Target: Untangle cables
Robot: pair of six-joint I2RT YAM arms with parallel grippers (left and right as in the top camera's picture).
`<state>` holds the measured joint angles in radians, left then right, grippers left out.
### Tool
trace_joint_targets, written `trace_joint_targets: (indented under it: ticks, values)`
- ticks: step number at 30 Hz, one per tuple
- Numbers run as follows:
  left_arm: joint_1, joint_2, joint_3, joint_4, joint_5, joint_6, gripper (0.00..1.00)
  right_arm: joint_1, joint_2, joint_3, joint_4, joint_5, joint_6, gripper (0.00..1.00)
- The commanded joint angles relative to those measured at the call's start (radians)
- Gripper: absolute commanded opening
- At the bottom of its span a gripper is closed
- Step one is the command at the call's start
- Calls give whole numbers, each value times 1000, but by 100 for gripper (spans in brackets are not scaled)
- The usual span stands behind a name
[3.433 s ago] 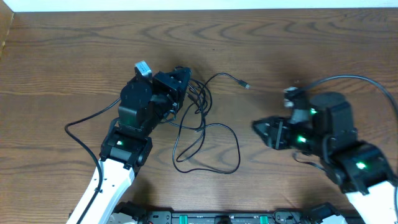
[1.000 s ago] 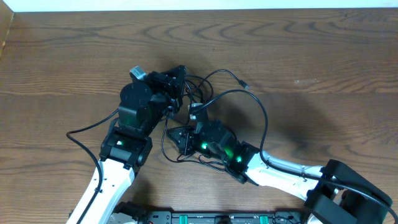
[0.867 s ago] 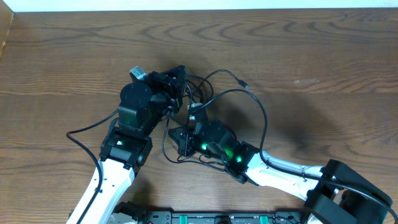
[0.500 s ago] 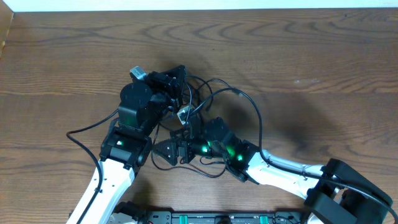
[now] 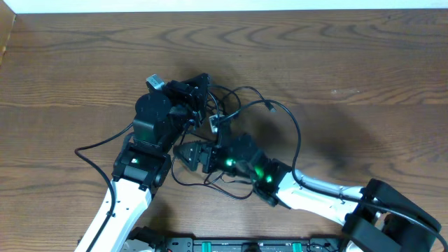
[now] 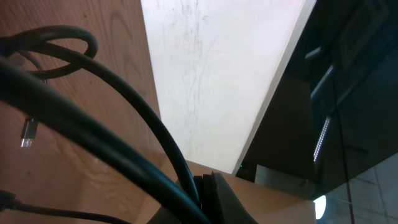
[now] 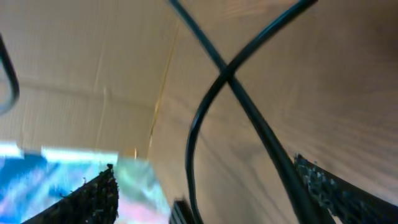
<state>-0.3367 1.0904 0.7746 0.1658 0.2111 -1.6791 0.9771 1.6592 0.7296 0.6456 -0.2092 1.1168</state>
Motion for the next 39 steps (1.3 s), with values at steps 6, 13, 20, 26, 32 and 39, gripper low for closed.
trace_joint_targets:
  ticks: [6, 13, 20, 26, 32, 39]
  values:
    - [-2, -3, 8, 7, 13, 2, 10, 93, 67, 6, 38, 328, 172, 72]
    - [-2, -3, 8, -1, 16, 2, 10, 104, 198, 56, 159, 283, 161, 41]
    - [-2, -3, 8, -38, 16, 3, 10, 103, 203, 60, 144, 51, -297, 1]
    - [-2, -3, 8, -45, 16, 3, 15, 87, 184, 60, -19, 24, -458, 1]
    - [-2, -3, 8, -53, 15, 47, 8, 4, 65, 60, -392, 73, -550, 1]
    - [-2, -3, 8, -53, 16, 275, 8, -75, -156, 60, -768, 322, -549, 1]
